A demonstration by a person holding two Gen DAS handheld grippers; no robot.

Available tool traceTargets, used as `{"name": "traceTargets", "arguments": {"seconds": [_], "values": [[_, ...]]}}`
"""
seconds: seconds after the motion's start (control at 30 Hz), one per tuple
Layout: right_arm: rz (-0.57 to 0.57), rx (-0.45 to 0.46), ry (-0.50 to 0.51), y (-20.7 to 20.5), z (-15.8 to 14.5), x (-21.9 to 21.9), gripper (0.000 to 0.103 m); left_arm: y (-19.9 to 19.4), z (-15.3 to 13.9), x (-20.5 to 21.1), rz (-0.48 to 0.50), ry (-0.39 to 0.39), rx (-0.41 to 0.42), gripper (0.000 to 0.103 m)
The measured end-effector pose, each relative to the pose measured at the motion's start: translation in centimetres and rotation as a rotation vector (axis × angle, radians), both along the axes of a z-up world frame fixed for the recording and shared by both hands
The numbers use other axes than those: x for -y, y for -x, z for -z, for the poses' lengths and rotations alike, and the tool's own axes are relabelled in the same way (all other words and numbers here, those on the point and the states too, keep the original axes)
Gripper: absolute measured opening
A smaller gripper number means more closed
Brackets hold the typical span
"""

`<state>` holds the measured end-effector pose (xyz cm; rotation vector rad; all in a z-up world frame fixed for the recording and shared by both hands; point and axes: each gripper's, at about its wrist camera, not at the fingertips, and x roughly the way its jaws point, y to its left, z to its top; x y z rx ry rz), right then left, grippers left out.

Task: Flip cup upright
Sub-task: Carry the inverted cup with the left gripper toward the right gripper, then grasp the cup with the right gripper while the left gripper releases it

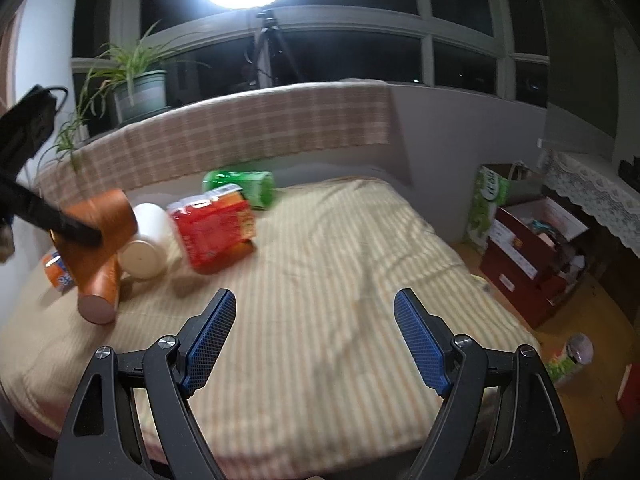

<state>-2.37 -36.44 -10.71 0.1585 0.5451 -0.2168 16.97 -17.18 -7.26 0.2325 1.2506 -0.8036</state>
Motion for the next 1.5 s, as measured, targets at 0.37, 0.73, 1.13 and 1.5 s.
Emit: {"name": "traceTargets", "arguments": {"seconds": [0.37,0.73,1.13,1.5], "values": [[-0.094,-0.039,0.032,0.1,0.6,1.3,0.081,1.7,5.3,4.2,0.173,-0.122,-0.017,0.065],[-0.552,-0.075,0.146,-3.8,-0.8,-0.9,0.081,1.5,4.6,2.9,0.135,-0.101,0.05,0.077],[-1.137,-0.161,0.582,-5.7,-1.2,-8.1,0.081,6.3,0.9,-6.4,-0.144,-0.037,0.173,0.077],[-1.507,-0.223,0.943,-6.8,1.2,-13.6,0.079,12.0,2.7,-13.6,-0.401,-0.033,0.091,0.077]]}}
